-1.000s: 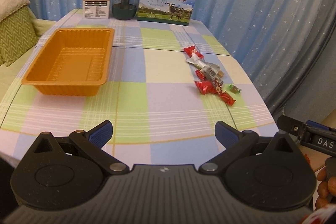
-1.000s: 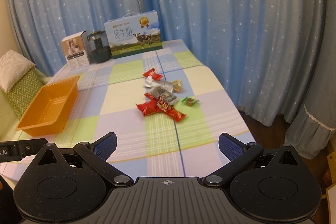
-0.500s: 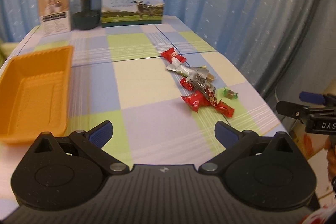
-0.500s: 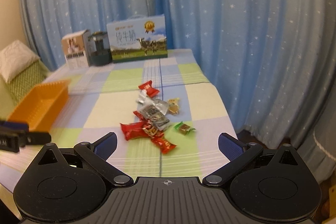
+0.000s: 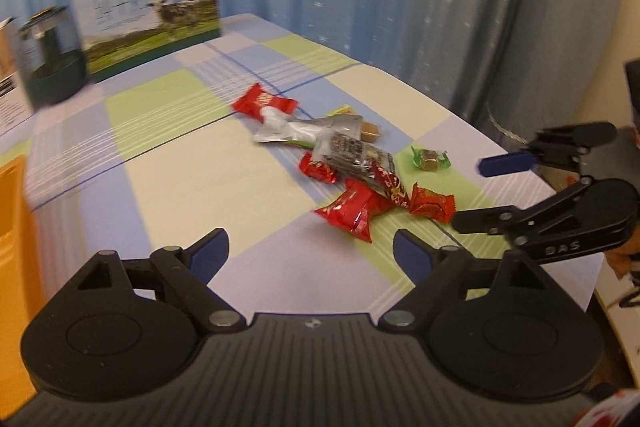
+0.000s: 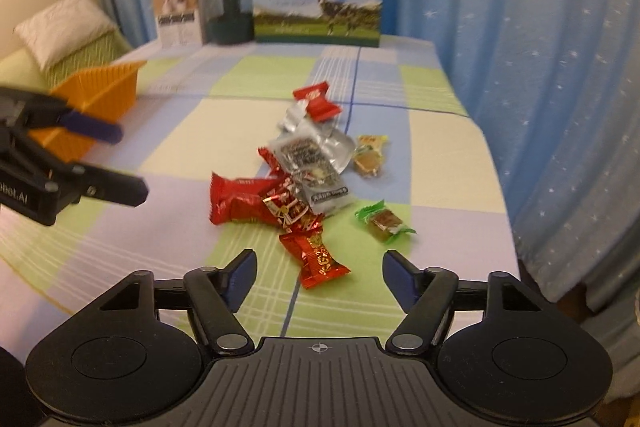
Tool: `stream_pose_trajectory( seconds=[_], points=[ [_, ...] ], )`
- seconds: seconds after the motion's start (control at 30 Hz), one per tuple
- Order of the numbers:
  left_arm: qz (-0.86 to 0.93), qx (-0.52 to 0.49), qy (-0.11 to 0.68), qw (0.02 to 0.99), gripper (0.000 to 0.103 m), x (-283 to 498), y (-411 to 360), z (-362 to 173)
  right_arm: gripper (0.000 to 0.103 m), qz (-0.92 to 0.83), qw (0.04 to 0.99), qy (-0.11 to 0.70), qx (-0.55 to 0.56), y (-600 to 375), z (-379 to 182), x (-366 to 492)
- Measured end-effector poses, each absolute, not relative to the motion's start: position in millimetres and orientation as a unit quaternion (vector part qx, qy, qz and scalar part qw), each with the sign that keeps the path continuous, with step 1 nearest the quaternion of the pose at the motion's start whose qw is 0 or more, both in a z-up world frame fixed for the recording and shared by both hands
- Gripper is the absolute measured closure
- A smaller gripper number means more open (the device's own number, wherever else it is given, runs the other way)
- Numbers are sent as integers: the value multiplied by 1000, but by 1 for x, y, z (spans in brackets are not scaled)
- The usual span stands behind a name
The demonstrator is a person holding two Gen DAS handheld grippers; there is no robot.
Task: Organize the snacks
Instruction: 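Grasp a red-wrapped candy with the left tool while the right tool grasps another red candy, then carry both red candies over the orange tray with both tools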
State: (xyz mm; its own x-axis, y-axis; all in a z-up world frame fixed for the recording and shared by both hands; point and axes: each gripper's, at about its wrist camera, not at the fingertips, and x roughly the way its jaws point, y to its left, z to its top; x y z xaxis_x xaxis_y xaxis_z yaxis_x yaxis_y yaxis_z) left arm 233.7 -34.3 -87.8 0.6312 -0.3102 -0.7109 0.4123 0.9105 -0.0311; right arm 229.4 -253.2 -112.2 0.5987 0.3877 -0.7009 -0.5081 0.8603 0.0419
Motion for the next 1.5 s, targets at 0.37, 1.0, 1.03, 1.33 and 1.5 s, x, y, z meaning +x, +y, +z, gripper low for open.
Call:
stream_pose_trajectory(
  seconds=[0.37,1.0,1.03,1.33,1.5],
  points=[
    [-258,115,381,881,29,268,-56,-109,59,269,875,384,-118,-239,-136,256],
    [-310,159,393,851,76,288,-89,-130,80,232,884,403,-47,-252,-134,240],
    [-304,156,397,852,77,286,-89,-129,80,230,884,404,-42,-252,-134,239],
    [-202,105,420,878,78,261,-63,-114,80,212,887,411,3,-253,-123,224],
    [-164,81,412,893,78,239,-42,-92,80,212,892,400,9,-245,-103,215]
  ],
)
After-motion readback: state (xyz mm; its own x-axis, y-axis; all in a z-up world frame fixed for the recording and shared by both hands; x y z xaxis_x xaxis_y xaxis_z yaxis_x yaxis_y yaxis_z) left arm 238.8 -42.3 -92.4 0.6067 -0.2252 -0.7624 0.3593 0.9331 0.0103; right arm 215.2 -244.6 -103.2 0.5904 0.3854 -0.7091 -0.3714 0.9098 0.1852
